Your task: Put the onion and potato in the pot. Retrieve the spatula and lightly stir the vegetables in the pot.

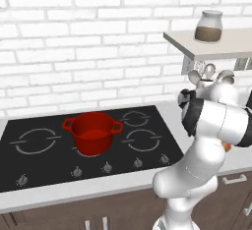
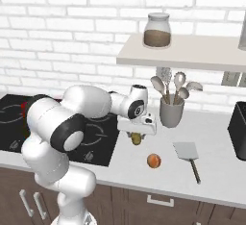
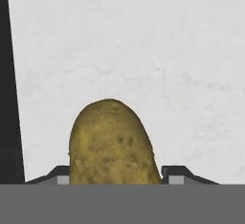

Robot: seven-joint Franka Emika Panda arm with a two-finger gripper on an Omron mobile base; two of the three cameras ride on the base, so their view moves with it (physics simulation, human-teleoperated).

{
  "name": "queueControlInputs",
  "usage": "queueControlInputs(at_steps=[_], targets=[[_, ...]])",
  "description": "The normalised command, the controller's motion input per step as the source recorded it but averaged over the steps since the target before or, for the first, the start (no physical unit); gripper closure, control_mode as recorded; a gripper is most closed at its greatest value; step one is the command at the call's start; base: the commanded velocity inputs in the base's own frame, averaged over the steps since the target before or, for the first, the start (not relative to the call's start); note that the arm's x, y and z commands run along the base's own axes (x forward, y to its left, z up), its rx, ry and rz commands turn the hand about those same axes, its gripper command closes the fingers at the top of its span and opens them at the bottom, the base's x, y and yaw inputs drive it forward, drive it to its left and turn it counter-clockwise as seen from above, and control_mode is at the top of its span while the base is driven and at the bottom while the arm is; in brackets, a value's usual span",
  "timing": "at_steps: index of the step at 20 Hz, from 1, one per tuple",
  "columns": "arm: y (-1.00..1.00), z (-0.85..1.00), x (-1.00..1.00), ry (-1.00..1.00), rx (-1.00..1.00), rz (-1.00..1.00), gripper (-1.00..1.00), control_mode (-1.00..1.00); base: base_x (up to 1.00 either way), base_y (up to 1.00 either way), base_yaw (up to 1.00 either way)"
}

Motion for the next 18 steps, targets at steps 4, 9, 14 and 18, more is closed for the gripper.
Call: queueControlInputs(at_steps=[4,9,14,18], targets=[[0.90,1.00,-0.27,-0.01,0.00,0.00,1.00,-1.00,0.00,0.00,0.00],[0.94,1.00,-0.20,0.02,0.00,0.02,1.00,-1.00,0.00,0.00,0.00],[0.93,1.00,-0.09,0.07,0.02,0.05,1.00,-1.00,0.00,0.00,0.00],[1.00,0.84,0.00,0.15,0.00,0.05,1.00,-1.00,0.00,0.00,0.00]])
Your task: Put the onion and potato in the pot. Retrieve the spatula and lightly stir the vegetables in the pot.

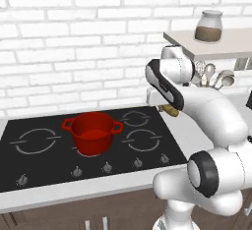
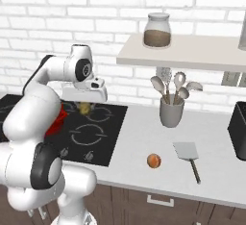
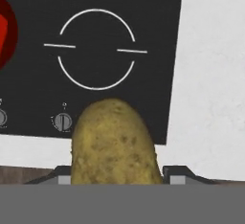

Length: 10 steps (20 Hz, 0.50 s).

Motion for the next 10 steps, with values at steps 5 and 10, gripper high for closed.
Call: queueControlInputs(at_steps=[5,10], targets=[[1.00,0.46,0.03,0.23,0.00,0.03,1.00,-1.00,0.00,0.00,0.00],[1.00,-0.09,0.15,0.15,-0.01,0.02,1.00,-1.00,0.00,0.00,0.00]])
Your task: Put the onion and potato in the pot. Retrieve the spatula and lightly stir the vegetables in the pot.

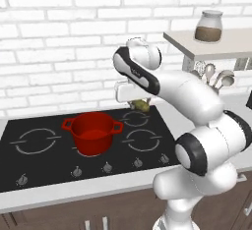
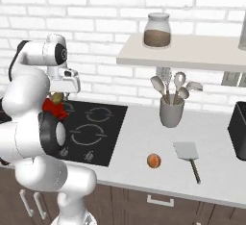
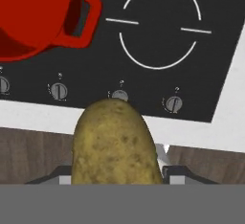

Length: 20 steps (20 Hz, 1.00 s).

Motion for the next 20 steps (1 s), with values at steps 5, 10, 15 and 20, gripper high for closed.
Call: queueControlInputs(at_steps=[5,10,15,20], targets=[[1.00,-0.48,0.34,0.00,-0.05,0.03,1.00,-1.00,0.00,0.00,0.00],[0.91,-0.43,0.36,-0.10,-0.03,0.02,1.00,-1.00,0.00,0.00,0.00],[0.60,-0.09,0.51,-0.01,-0.02,0.00,1.00,-1.00,0.00,0.00,0.00],[0.32,-0.37,0.34,-0.03,-0.09,0.00,1.00,-1.00,0.00,0.00,0.00]])
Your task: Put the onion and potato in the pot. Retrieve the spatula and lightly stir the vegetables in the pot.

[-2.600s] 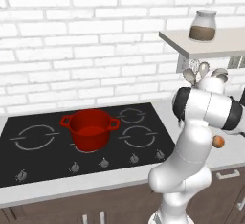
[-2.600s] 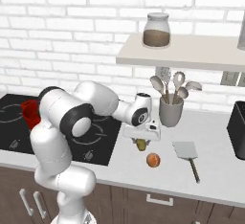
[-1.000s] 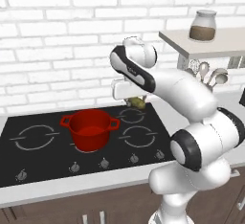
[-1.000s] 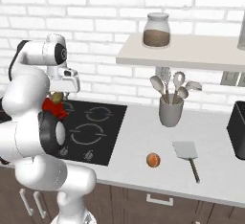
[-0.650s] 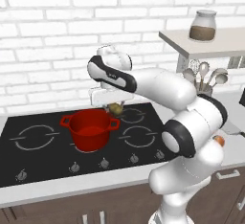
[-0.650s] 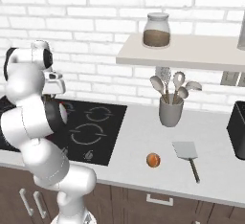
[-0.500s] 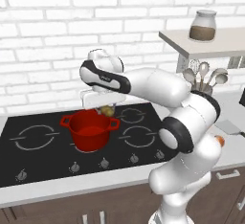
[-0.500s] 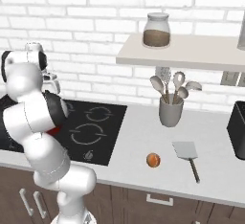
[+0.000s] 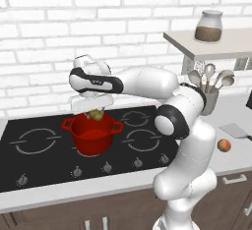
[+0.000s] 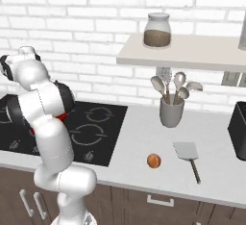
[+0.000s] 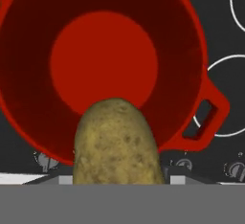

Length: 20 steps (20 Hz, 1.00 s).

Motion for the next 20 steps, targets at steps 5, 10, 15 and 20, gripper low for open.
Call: queueControlInputs(at_steps=[5,10,15,20], targets=[[0.13,-0.54,0.21,-0.07,-0.07,0.00,1.00,-1.00,0.00,0.00,0.00],[-0.01,-0.42,0.00,-0.03,-0.01,0.00,1.00,-1.00,0.00,0.00,0.00],[-0.17,-0.39,0.02,-0.01,0.00,0.00,1.00,-1.00,0.00,0.00,0.00],[-0.18,-0.33,0.01,-0.01,0.00,0.00,1.00,-1.00,0.00,0.00,0.00]])
